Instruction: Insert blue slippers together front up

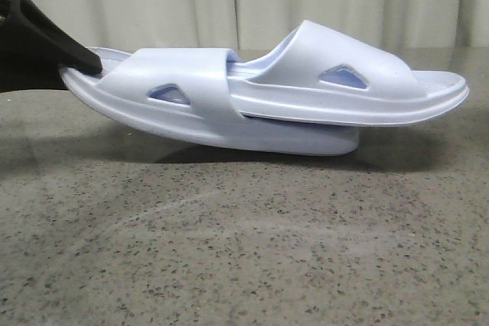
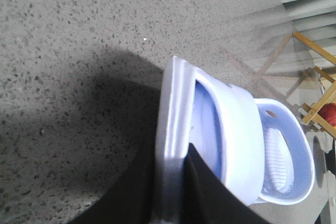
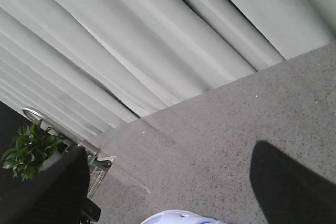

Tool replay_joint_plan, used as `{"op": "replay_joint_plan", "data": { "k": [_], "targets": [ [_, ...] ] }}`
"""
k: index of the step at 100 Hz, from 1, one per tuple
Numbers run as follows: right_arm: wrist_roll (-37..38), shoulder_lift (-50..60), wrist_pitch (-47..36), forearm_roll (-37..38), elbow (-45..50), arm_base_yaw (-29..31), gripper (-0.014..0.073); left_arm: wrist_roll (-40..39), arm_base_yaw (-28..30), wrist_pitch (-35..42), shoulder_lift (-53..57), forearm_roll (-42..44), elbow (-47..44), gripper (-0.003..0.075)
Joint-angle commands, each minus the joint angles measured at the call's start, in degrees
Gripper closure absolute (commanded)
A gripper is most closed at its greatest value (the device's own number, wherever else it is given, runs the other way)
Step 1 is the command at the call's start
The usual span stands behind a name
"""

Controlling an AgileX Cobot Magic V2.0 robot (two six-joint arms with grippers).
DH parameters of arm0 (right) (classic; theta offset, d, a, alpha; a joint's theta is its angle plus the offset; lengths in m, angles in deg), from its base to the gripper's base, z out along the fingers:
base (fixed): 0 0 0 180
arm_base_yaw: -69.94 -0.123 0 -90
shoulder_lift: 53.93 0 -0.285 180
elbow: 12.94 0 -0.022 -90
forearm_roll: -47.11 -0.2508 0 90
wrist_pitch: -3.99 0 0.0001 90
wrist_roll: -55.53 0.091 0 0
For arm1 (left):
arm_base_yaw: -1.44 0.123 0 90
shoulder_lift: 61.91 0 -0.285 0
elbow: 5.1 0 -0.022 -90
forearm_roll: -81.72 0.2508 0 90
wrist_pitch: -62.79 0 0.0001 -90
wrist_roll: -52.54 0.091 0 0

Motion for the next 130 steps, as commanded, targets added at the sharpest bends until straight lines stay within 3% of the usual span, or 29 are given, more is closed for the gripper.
{"op": "replay_joint_plan", "data": {
  "k": [1,11,33,42,63,84,112,130],
  "targets": [
    [-1.26,1.15,2.16,-4.73,-1.82,0.30,0.0042,0.42,-0.38,-0.30,1.09,-2.31,1.50,0.0692],
    [-1.26,1.15,2.16,-4.73,-1.82,0.30,0.0042,0.42,-0.38,-0.30,1.09,-2.31,1.50,0.0652],
    [-1.26,1.15,2.73,-4.73,-1.82,0.30,0.0042,0.42,-0.38,-0.30,1.09,-2.31,1.50,0.0389],
    [-1.26,1.15,2.99,-4.73,-1.82,0.30,0.0042,0.42,-0.38,0.18,1.09,-2.31,1.50,0.0335],
    [-1.26,1.15,3.70,-4.73,-1.82,0.30,0.0042,0.70,-0.38,3.64,1.09,-1.12,1.50,0.0324],
    [-1.26,1.15,4.49,-4.73,-1.82,0.30,0.0042,6.02,-0.38,9.96,1.22,-1.27,1.50,0.0324],
    [-3.57,1.15,3.57,-3.35,-1.82,0.30,0.0042,22.42,-0.38,30.43,6.83,-1.27,1.90,0.0325],
    [-7.05,1.15,-2.80,1.29,-1.82,0.30,0.0042,29.42,-0.38,43.81,15.82,-0.40,1.90,0.0325]
  ]
}}
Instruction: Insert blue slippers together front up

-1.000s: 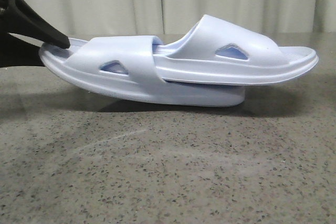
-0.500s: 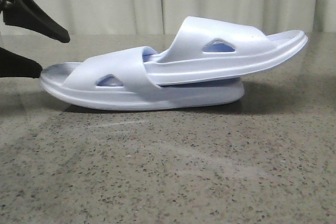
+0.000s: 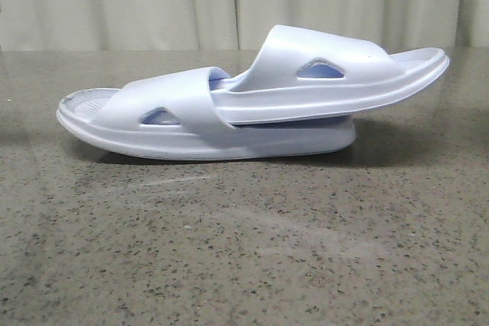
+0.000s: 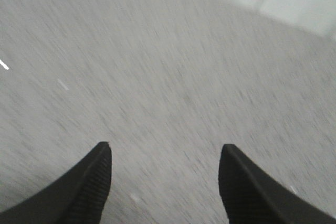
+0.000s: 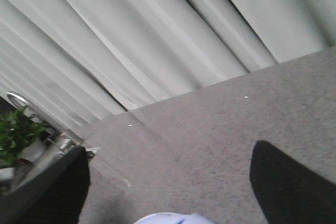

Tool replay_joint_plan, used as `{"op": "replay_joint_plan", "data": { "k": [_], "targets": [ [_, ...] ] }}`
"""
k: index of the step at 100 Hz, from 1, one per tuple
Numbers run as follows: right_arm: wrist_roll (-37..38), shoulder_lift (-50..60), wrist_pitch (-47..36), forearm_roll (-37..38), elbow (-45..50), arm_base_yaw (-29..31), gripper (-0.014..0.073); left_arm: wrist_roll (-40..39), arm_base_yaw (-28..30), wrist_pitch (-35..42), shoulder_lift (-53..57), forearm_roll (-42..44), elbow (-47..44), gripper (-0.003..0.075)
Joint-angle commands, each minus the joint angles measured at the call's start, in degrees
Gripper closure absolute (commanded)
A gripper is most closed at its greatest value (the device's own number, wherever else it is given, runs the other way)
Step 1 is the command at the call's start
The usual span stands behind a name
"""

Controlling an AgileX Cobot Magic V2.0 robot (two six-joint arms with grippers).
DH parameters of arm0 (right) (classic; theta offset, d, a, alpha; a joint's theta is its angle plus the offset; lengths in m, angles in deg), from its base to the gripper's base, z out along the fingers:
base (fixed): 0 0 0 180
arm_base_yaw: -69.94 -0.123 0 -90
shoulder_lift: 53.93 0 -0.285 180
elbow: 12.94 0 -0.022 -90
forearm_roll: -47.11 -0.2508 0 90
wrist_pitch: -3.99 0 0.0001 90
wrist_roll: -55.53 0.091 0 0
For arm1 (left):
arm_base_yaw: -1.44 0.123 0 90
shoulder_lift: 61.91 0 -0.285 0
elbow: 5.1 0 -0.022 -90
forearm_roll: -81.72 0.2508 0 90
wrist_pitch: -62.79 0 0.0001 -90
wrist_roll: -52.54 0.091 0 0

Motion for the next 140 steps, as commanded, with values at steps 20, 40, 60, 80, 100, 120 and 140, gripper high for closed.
{"op": "replay_joint_plan", "data": {
  "k": [20,40,60,80,100,120,140],
  "targets": [
    [-13.35,1.15,-20.78,5.32,-1.82,-0.18,0.0043,7.31,-0.38,13.37,15.22,2.97,1.90,0.0326],
    [-25.09,1.86,-29.69,2.56,-1.82,-1.84,0.0043,12.39,-0.38,15.70,21.16,2.86,1.03,0.0326],
    [-33.40,6.03,-37.54,-0.75,-1.82,-8.55,0.0044,12.39,-0.38,16.31,27.19,2.86,-3.40,0.0326],
    [-35.18,12.66,-44.52,-0.28,-1.71,-17.22,0.0044,12.39,-0.38,15.95,36.44,2.86,-9.42,0.0326],
    [-35.18,19.87,-50.43,1.69,-0.28,-22.70,0.0044,12.39,-0.38,15.54,44.23,2.73,-15.31,0.0326],
    [-35.18,30.71,-49.79,1.27,6.98,-23.34,0.0044,12.39,-0.38,13.54,51.61,2.73,-19.45,0.0326],
    [-35.18,43.50,-54.08,1.27,17.42,-23.34,0.0044,14.09,-0.38,12.42,56.22,2.64,-23.16,0.0326]
  ]
}}
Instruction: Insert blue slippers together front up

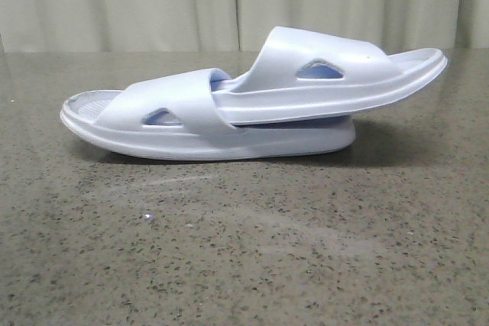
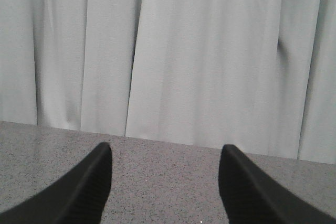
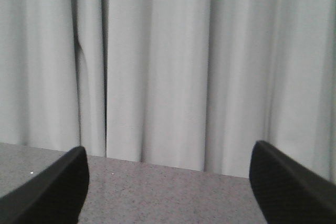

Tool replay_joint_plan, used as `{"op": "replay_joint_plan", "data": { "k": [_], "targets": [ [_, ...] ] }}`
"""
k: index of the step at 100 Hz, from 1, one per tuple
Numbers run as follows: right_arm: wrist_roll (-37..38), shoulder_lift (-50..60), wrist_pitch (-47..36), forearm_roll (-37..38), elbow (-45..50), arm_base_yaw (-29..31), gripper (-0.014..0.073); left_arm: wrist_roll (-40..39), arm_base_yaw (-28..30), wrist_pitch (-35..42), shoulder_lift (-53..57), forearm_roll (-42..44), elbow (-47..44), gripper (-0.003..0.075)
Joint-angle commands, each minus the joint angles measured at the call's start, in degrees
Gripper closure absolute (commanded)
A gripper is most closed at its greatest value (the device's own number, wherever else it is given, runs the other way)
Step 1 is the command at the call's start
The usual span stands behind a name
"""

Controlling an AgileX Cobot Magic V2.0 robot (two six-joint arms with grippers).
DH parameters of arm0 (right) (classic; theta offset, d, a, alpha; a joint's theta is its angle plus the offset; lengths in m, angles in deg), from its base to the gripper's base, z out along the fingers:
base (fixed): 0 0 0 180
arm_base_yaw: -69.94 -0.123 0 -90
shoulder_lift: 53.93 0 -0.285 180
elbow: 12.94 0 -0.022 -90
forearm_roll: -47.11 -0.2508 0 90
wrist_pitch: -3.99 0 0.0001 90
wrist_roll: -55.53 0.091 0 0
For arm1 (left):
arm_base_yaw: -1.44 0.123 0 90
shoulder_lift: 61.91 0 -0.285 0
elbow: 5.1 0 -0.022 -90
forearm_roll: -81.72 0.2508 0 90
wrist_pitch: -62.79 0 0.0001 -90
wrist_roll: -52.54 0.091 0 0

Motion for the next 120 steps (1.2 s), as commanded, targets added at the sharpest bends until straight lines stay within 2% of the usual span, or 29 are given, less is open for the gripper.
{"op": "replay_joint_plan", "data": {
  "k": [1,22,44,56,63,70,82,95,120],
  "targets": [
    [-0.88,4.21,-0.33,0.15,2.52,-0.09,0.0044,0.38,-0.38,-1.49,0.74,0.73,0.07,0.0326],
    [-0.88,13.00,0.00,0.15,10.79,-0.09,0.0044,0.38,-0.38,-2.21,1.29,0.73,-2.38,0.0326],
    [-0.88,14.33,-1.20,-0.08,13.35,-0.09,0.0045,0.38,-0.38,-2.33,1.29,0.27,-2.55,0.0330],
    [-0.88,14.33,-3.15,-0.45,13.35,-0.09,0.0060,0.38,-0.38,-2.33,1.29,0.27,-2.55,0.0394],
    [-0.88,14.33,-4.18,-0.45,13.35,-0.09,0.0124,0.38,-0.38,-2.33,1.29,0.27,-2.55,0.0466],
    [-0.88,14.33,-4.88,-0.45,13.35,-0.09,0.0234,0.38,-0.38,-2.33,1.29,0.27,-2.55,0.0550],
    [-0.88,14.33,-5.63,-0.45,13.35,-0.09,0.0480,0.38,-0.38,-2.33,1.29,0.27,-2.55,0.0699],
    [-0.88,14.33,-6.57,-0.45,13.35,-0.09,0.0703,0.38,-0.38,-2.33,1.29,0.27,-2.55,0.0704],
    [-0.88,14.33,-7.14,-1.79,13.35,-0.09,0.0701,0.38,-0.38,-2.48,1.29,-2.37,-2.55,0.0704]
  ]
}}
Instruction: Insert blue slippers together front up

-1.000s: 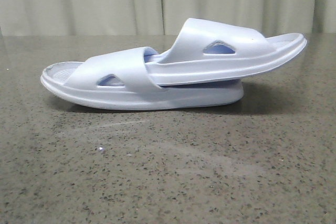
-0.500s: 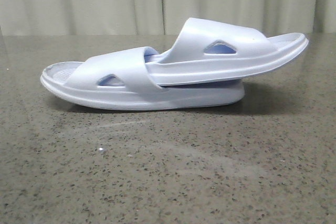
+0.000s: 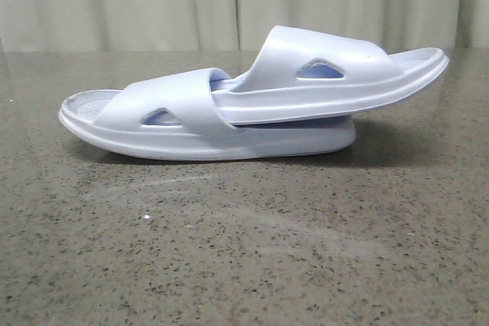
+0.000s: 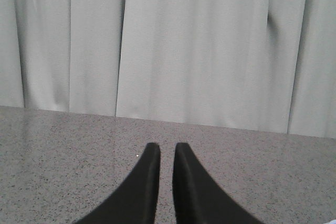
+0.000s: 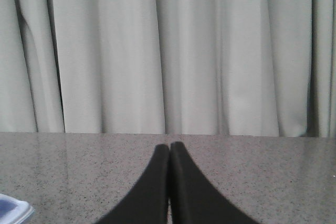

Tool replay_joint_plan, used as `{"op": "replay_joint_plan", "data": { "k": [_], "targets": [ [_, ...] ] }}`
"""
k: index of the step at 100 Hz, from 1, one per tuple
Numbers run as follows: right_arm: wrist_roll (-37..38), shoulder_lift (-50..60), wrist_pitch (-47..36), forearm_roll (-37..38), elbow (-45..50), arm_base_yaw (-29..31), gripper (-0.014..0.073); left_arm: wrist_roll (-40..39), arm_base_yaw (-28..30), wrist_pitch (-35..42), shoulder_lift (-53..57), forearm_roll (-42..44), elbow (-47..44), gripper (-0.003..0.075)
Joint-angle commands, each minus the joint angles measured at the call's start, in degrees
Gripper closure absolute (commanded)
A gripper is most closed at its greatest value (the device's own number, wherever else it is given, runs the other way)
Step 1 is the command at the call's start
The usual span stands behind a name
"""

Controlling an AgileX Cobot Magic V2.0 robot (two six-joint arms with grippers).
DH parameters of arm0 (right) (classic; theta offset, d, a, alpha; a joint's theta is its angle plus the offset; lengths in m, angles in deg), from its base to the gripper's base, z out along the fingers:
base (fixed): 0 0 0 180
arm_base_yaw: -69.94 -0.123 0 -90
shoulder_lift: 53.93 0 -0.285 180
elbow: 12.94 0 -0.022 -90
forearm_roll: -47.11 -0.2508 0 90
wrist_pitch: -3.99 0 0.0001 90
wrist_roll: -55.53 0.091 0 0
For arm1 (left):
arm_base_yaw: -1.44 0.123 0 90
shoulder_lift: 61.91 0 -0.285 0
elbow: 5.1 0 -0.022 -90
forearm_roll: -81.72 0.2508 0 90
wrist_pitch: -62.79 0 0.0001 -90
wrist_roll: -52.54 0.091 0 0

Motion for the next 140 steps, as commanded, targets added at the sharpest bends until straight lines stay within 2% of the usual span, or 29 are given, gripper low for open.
{"op": "replay_joint_plan", "data": {
  "k": [1,74,84,94,105,115,125,140],
  "targets": [
    [-0.75,-0.52,0.60,-0.13,-1.35,-0.09,0.0701,0.03,-0.38,-0.15,-0.57,-1.55,1.48,0.0704],
    [-0.75,-0.52,0.82,-0.15,-1.35,-0.09,0.0701,0.03,-0.38,0.07,-0.57,-1.75,1.48,0.0704],
    [-0.75,-0.52,0.82,-0.15,-1.35,-0.09,0.0701,-0.80,-0.38,-0.60,-0.57,4.27,1.48,0.0704],
    [-0.75,-0.52,0.82,-0.15,-1.35,-0.09,0.0701,-10.61,-0.38,-4.88,-0.57,21.93,1.34,0.0704],
    [-0.75,-0.52,0.82,-0.15,-1.35,-0.09,0.0701,-30.39,-0.38,-9.98,-0.57,45.93,0.43,0.0704],
    [-0.75,-0.52,0.74,-0.15,-1.35,-0.09,0.0701,-46.81,0.80,-13.58,-0.13,61.55,-1.19,0.0704],
    [-0.75,-0.52,0.74,-0.15,-1.35,-0.09,0.0701,-58.95,2.10,-14.92,2.01,69.16,-3.64,0.0704],
    [-0.75,-0.52,0.74,-0.15,-1.35,-0.09,0.0701,-68.31,2.64,-12.11,6.03,76.00,-8.51,0.0704]
  ]
}}
